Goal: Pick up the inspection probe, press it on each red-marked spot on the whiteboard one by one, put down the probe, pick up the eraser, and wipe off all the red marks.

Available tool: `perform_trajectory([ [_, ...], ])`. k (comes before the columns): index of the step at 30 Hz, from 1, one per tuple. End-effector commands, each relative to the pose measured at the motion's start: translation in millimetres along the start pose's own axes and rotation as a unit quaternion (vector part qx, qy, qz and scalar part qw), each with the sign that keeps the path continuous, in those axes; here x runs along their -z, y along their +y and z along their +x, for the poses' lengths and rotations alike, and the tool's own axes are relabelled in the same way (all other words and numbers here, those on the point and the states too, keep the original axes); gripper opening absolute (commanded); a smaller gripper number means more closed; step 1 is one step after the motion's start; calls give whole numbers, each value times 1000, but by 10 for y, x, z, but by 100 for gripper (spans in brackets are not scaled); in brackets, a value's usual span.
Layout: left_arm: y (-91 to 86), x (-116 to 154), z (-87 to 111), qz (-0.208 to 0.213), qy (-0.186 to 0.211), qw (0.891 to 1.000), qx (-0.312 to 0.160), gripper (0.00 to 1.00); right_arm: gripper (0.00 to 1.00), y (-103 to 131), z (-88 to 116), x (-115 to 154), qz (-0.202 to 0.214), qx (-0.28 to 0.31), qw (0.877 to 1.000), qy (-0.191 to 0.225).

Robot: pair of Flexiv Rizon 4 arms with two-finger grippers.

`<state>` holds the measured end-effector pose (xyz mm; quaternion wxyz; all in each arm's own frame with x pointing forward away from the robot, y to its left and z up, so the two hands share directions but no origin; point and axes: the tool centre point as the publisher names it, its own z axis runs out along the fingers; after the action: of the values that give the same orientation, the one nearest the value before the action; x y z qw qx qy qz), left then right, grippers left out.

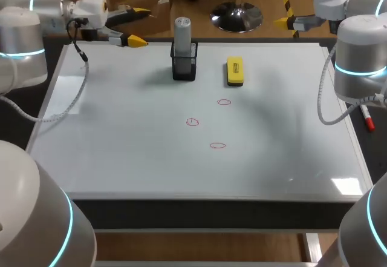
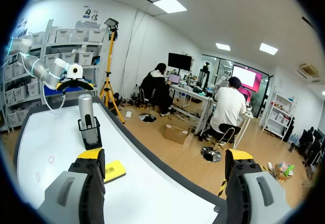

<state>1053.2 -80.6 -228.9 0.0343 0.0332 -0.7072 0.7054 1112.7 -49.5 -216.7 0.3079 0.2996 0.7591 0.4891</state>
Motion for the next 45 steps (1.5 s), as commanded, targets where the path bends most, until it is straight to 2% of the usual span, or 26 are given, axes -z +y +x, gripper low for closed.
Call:
perform_trajectory([
  [1,50,-127,-50,8,-13,1000,-2,100,100,0,-5,-3,1,0,1000,0],
  [11,242,-468,-209,14,-25,1000,-1,100,100,0,-5,-3,1,0,1000,0],
  [19,397,-696,-391,10,-14,1000,-1,100,100,0,-5,-3,1,0,1000,0],
  [31,419,-934,-530,12,-1,1000,-5,100,100,0,-5,-3,1,0,1000,0],
  [45,416,-1165,-522,11,-11,1000,-8,100,100,0,-5,-3,1,0,1000,0],
])
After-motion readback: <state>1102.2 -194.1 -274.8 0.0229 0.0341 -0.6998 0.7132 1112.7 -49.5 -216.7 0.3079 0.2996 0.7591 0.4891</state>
